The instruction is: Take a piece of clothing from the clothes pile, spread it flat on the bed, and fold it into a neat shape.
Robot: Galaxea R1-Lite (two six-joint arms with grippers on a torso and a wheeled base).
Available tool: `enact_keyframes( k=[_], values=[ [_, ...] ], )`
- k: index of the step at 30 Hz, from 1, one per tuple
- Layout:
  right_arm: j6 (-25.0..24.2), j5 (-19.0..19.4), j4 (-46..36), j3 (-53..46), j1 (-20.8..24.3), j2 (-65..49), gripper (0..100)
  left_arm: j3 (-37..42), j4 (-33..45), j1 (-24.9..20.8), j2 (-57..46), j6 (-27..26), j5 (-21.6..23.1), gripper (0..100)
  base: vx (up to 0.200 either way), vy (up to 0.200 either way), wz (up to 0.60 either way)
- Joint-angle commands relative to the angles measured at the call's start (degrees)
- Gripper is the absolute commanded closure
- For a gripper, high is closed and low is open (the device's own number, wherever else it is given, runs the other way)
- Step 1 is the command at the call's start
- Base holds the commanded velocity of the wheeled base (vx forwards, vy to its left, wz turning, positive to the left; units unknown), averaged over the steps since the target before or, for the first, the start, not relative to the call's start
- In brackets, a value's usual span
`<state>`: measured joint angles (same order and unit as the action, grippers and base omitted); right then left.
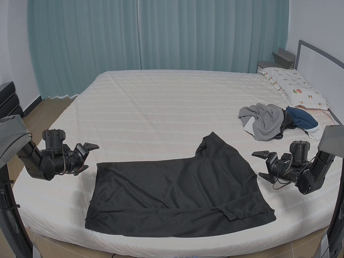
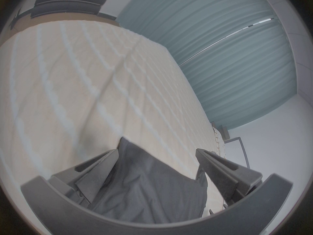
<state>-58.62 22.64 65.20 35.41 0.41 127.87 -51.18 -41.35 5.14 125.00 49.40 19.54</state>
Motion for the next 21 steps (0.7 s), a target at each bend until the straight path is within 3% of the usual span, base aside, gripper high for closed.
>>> enact_keyframes(
  k=[1, 6, 21],
  values=[
    [0.0, 0.48, -0.16, 0.36, 0.38, 1.95, 0, -10.7, 2.06, -1.8, 10.26, -2.2, -2.49, 0, 0.0, 0.0, 0.0],
    [0.27, 0.48, -0.16, 0.62, 0.46, 3.35, 0, -12.11, 3.03, -1.8, 13.69, -8.53, -5.65, 0, 0.0, 0.0, 0.0],
    [2.73, 0.13, 0.02, -0.17, 1.69, 3.88, 0, -11.58, 2.41, -3.12, 14.22, -9.23, -6.62, 0, 0.0, 0.0, 0.0]
  ],
)
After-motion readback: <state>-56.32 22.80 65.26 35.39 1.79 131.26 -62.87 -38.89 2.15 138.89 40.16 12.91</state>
